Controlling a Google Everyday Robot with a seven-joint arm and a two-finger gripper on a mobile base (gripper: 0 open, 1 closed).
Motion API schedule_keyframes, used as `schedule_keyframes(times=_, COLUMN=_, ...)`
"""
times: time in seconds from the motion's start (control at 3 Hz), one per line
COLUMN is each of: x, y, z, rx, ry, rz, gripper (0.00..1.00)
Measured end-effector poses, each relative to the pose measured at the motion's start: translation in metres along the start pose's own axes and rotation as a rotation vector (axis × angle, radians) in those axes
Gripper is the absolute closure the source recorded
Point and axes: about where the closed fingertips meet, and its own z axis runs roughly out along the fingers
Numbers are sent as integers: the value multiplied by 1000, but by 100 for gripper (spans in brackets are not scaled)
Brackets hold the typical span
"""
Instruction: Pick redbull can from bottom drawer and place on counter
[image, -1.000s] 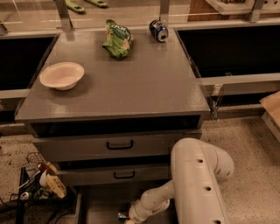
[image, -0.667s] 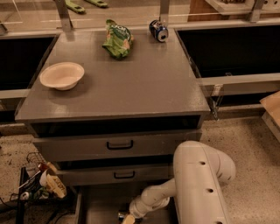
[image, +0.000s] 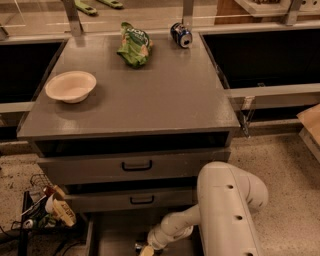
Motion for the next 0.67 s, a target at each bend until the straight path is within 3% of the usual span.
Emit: schedule_keyframes(times=0.67, x=25, y=3, z=21, rx=-39, ry=62, rz=29, gripper=0)
